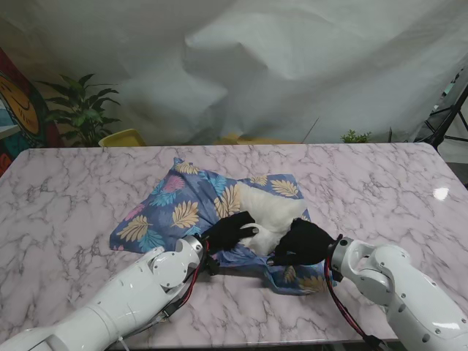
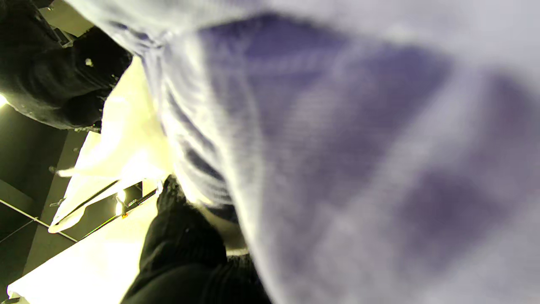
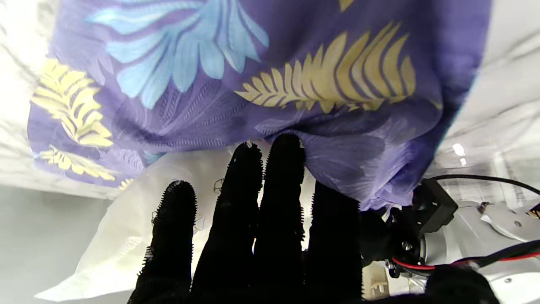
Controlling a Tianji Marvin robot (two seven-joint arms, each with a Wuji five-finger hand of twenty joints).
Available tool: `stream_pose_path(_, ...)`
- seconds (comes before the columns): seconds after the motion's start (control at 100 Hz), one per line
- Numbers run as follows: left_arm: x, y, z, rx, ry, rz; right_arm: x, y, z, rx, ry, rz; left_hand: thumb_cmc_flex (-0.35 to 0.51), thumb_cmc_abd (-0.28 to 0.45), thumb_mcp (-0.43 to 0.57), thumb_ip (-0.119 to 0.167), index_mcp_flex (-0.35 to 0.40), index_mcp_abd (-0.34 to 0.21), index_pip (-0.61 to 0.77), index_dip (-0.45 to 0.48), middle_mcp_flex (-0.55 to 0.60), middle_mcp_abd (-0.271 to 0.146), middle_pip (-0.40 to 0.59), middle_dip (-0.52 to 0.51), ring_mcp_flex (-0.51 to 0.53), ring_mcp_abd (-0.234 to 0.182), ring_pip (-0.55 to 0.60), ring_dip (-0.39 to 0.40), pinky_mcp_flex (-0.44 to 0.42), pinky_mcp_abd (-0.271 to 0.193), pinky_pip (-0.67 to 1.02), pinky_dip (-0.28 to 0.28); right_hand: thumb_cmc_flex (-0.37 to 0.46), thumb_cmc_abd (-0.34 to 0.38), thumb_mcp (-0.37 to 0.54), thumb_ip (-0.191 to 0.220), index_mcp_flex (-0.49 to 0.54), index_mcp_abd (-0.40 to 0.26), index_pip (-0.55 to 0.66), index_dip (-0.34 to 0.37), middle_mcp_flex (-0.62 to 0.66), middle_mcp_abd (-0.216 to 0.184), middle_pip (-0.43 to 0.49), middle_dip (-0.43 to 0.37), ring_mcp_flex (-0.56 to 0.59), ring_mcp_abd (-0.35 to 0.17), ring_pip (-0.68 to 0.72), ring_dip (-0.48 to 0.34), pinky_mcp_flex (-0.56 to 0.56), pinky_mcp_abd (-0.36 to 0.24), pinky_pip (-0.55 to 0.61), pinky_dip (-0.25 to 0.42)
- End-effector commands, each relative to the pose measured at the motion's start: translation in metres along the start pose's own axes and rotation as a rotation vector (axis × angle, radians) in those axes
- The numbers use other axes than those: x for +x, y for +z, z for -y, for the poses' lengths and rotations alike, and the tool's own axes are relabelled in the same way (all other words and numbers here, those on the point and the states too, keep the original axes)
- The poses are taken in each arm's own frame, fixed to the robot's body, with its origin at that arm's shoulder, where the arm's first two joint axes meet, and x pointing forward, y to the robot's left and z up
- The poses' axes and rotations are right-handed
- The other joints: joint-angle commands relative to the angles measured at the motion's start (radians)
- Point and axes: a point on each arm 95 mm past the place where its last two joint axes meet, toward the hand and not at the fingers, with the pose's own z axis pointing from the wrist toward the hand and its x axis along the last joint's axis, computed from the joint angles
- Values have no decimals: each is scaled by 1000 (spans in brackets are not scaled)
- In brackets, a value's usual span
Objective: Put a pillowcase on a pillow
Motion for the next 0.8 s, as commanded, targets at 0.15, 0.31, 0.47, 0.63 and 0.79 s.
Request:
stream_pose_path(0.15, -35, -24, -12, -51, 17, 115, -3, -5, -1, 71, -100, 26, 93, 95, 99, 41, 3, 65, 78, 38, 76, 8, 90, 23, 26, 51, -20, -11, -31, 97, -26, -6, -12, 71, -23, 28, 326, -96, 238, 91, 69, -25, 34, 22, 38, -10, 28, 26, 3, 17, 7, 22)
stream_pose_path(0.31, -35, -24, -13, -52, 17, 114, -3, -8, -8, 18, -187, 60, 93, 94, 99, 41, 3, 65, 78, 38, 76, 9, 90, 23, 26, 51, -20, -12, -31, 97, -26, -6, 5, 59, -17, 29, 411, -134, 359, 165, 114, -26, 60, 39, 82, -13, 59, 47, 31, 20, 31, 30)
stream_pose_path(0.47, -36, -24, -13, -54, 16, 113, 0, -9, -16, -169, -286, 91, 92, 94, 99, 41, 4, 66, 78, 38, 76, 8, 90, 23, 26, 50, -20, -12, -31, 97, -26, -6, 80, -20, 7, 25, 442, -185, 491, 417, 211, -29, 123, 90, 189, -2, 141, 104, 118, 41, 123, 66)
stream_pose_path(0.63, -35, -24, -14, -55, 15, 111, 5, -5, -20, -355, -285, 75, 92, 94, 99, 41, 4, 65, 79, 38, 76, 7, 90, 23, 26, 50, -20, -12, -31, 97, -26, -7, 121, -317, 293, 13, 404, -260, 695, 761, 323, -44, 205, 166, 343, 10, 193, 148, 252, 57, 195, 75)
stream_pose_path(0.79, -36, -23, -14, -56, 14, 110, 9, 4, -17, -443, -107, 15, 92, 94, 100, 41, 5, 64, 79, 37, 76, 9, 89, 23, 25, 50, -20, -12, -31, 97, -26, -7, 15, -579, 817, -38, 456, -208, 785, 768, 378, -47, 233, 165, 416, 15, 195, 148, 329, 65, 207, 57)
